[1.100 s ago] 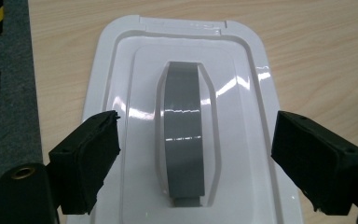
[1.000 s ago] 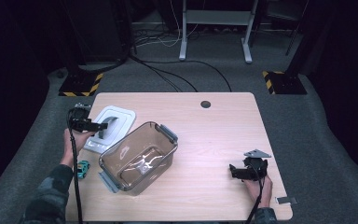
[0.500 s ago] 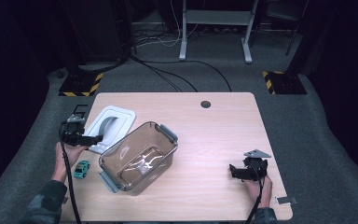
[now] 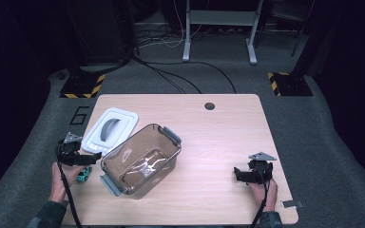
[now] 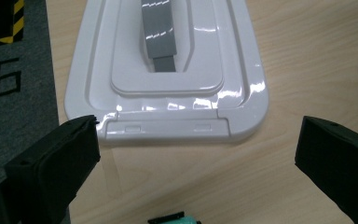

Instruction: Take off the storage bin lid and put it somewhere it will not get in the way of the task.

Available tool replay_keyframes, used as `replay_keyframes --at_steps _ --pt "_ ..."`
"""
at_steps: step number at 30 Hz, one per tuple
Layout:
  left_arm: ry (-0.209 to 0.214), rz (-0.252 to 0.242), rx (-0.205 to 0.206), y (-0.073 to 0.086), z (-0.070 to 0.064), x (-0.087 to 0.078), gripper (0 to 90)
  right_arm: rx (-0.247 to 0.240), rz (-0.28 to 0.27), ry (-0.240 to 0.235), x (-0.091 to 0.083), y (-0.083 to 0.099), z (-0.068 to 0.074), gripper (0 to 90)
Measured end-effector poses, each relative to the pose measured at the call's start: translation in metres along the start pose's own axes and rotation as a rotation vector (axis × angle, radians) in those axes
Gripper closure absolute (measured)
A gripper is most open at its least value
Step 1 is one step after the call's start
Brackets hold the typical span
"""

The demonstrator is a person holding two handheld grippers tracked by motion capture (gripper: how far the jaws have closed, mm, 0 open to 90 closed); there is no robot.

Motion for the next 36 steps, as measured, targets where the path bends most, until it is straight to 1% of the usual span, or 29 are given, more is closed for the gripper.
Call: replay_keyframes --at_steps 1,3,4,5,6,7,8,9,10,12,13,14,15,18,22,24,25,26,28,29,31,32,35,36 --pt "0.000 0.000 0.000 0.000 0.000 0.000 0.0 0.000 0.000 0.000 0.000 0.000 0.000 3.8" --pt "-0.010 0.005 0.007 0.006 0.001 0.001 0.0 0.000 0.000 0.000 0.000 0.000 0.000 3.9" --pt "-0.015 0.013 0.006 0.012 0.003 0.001 0.0 0.000 0.000 0.000 0.000 0.000 0.000 3.8" --pt "-0.015 0.013 0.006 0.012 0.003 0.001 0.0 0.000 0.000 0.000 0.000 0.000 0.000 3.8" --pt "-0.019 0.018 0.005 0.018 0.004 0.001 0.0 0.000 0.000 0.000 0.000 0.000 0.000 3.9" --pt "-0.027 0.011 0.003 0.020 0.005 0.001 0.0 0.000 0.000 0.000 0.000 0.000 0.000 3.9" --pt "-0.032 0.017 0.004 0.023 0.006 0.001 0.0 0.000 0.000 0.001 0.000 0.000 0.000 3.9" --pt "-0.032 0.017 0.004 0.023 0.006 0.001 0.0 0.000 0.000 0.001 0.000 0.000 0.000 3.9" --pt "-0.041 0.025 0.008 0.030 0.008 0.000 0.0 0.001 0.000 0.001 0.000 0.000 0.000 4.0" --pt "-0.053 0.043 0.025 0.037 0.008 -0.001 0.0 0.001 0.000 0.001 0.000 0.000 0.000 4.0" --pt "-0.053 0.043 0.025 0.037 0.008 -0.001 0.0 0.000 0.000 0.001 0.000 0.000 0.000 4.1" --pt "-0.056 0.030 0.022 0.041 0.009 -0.003 0.0 0.000 0.000 0.001 0.000 0.000 0.000 4.0" --pt "-0.052 0.040 0.024 0.044 0.010 -0.004 0.0 0.001 0.000 0.001 0.000 0.000 0.000 4.0" --pt "-0.051 0.040 -0.003 0.051 0.013 -0.004 0.1 -0.001 0.000 0.002 0.000 0.000 0.000 4.2" --pt "-0.052 0.036 -0.019 0.060 0.017 -0.004 1.8 -0.002 0.001 0.004 0.000 0.000 0.000 4.4" --pt "-0.056 0.017 -0.028 0.062 0.019 -0.005 6.0 -0.002 0.002 0.004 0.000 0.000 0.000 4.4" --pt "-0.056 0.017 -0.028 0.062 0.019 -0.005 11.7 -0.002 0.002 0.003 0.000 0.000 0.000 4.4" --pt "-0.049 0.006 -0.036 0.063 0.019 -0.007 18.8 -0.004 0.001 0.004 0.000 0.000 0.000 4.5" --pt "-0.053 -0.013 -0.043 0.064 0.020 -0.007 23.5 -0.002 0.001 0.003 0.000 0.000 0.000 4.5" --pt "-0.050 -0.011 -0.044 0.065 0.020 -0.007 27.8 -0.002 0.001 0.003 0.000 0.000 0.000 4.5" --pt "-0.053 -0.003 -0.044 0.067 0.020 -0.007 29.1 -0.004 0.001 0.003 0.000 0.000 0.000 4.5" --pt "-0.065 -0.009 -0.048 0.070 0.020 -0.007 30.8 -0.005 0.000 0.004 0.000 0.000 0.000 4.6" --pt "-0.066 -0.020 -0.060 0.071 0.021 -0.008 34.1 -0.005 0.001 0.003 -0.001 0.000 0.000 4.6" --pt "-0.074 -0.023 -0.065 0.071 0.022 -0.009 35.5 -0.005 0.001 0.003 -0.001 0.000 0.000 4.6"
Point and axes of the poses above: each handheld gripper's, and its own axes: x roughly forward along the jaws, y roughly out of its underside, z roughly to its left, the point moved 9 cm from there along x, roughly forward along the jaws, and after that the axes turned 15 degrees about -x, right-handed, at the moved point
